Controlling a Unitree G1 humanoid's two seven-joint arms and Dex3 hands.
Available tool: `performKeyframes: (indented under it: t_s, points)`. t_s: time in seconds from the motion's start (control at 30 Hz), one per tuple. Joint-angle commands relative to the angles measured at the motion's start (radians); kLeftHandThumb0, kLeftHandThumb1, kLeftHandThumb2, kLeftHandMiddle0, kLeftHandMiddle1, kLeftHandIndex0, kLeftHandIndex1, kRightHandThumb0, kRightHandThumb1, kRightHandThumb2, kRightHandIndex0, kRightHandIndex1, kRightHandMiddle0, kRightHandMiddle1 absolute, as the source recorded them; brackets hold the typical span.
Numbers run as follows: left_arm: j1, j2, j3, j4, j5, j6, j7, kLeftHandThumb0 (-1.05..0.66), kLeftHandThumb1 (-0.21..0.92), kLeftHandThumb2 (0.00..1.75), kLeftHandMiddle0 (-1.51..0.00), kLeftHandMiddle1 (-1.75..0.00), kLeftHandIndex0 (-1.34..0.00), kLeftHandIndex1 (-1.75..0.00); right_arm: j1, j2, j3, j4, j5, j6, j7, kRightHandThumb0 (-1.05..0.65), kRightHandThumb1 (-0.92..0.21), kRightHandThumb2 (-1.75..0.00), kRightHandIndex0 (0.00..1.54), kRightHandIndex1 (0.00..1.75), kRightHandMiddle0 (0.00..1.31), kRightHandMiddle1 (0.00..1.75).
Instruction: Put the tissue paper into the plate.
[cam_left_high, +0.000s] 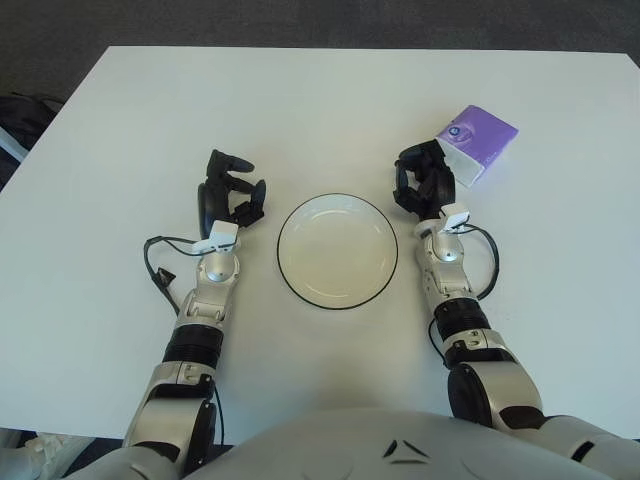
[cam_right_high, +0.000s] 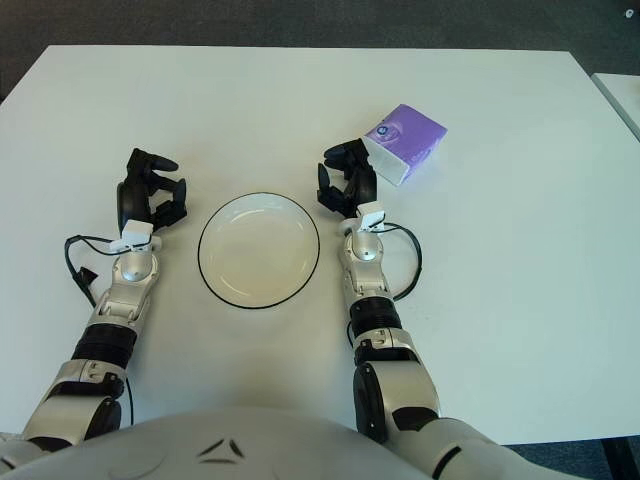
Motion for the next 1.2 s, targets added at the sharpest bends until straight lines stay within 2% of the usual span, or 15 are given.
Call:
performKeyframes:
  t_s: [0.0,0.17,0.37,0.6,0.77,0.9,1.17]
  points:
    - [0.088,-0.041,-0.013,0.092,-0.005,-0.008,0.002,-0.38,0.7,0.81,-0.7,-1.42,-0.35,-1.72,0.201,0.015,0.035,-0.161,-0.011,0.107,0.003,-0.01,-0.66,-0.78,0.46,1.54,0.31,1.62]
    - [0.081,-0.037,-0.01,0.104,-0.011,-0.016,-0.003,-0.38,0.69,0.81,-0.71,-1.43,-0.36,-1.71,0.232,-0.005,0.057,-0.296,-0.056,0.122,-0.01,-0.01,-0.67,-0.78,0.48,1.55,0.29,1.6]
    - [0.072,-0.029,-0.015,0.115,-0.004,-0.024,-0.004,-0.38,0.69,0.81,-0.7,-1.42,-0.36,-1.72,0.21,-0.041,0.058,-0.418,-0.076,0.131,0.0,0.0,-0.66,-0.8,0.49,1.58,0.27,1.59]
    - [0.062,-0.031,-0.017,0.126,-0.01,-0.022,-0.012,-0.38,0.69,0.81,-0.72,-1.41,-0.35,-1.72,0.188,-0.069,0.05,-0.48,-0.067,0.137,0.01,0.0,-0.66,-0.81,0.47,1.61,0.25,1.6]
    - [0.056,-0.039,-0.014,0.13,-0.027,-0.02,-0.023,-0.38,0.69,0.81,-0.72,-1.41,-0.35,-1.72,0.14,-0.097,0.033,-0.488,-0.085,0.091,-0.007,0.0,-0.67,-0.81,0.46,1.63,0.25,1.59]
    - [0.049,-0.047,-0.015,0.136,-0.037,-0.009,-0.028,-0.38,0.69,0.82,-0.71,-1.4,-0.35,-1.73,0.028,-0.149,0.001,-0.445,-0.114,0.08,-0.026,0.0,-0.67,-0.81,0.45,1.64,0.24,1.6]
    - [0.041,-0.049,-0.02,0.151,-0.026,-0.013,-0.017,-0.38,0.69,0.82,-0.69,-1.38,-0.35,-1.73,-0.068,-0.214,-0.025,-0.401,-0.126,0.066,-0.025,0.0,-0.68,-0.81,0.45,1.65,0.23,1.6]
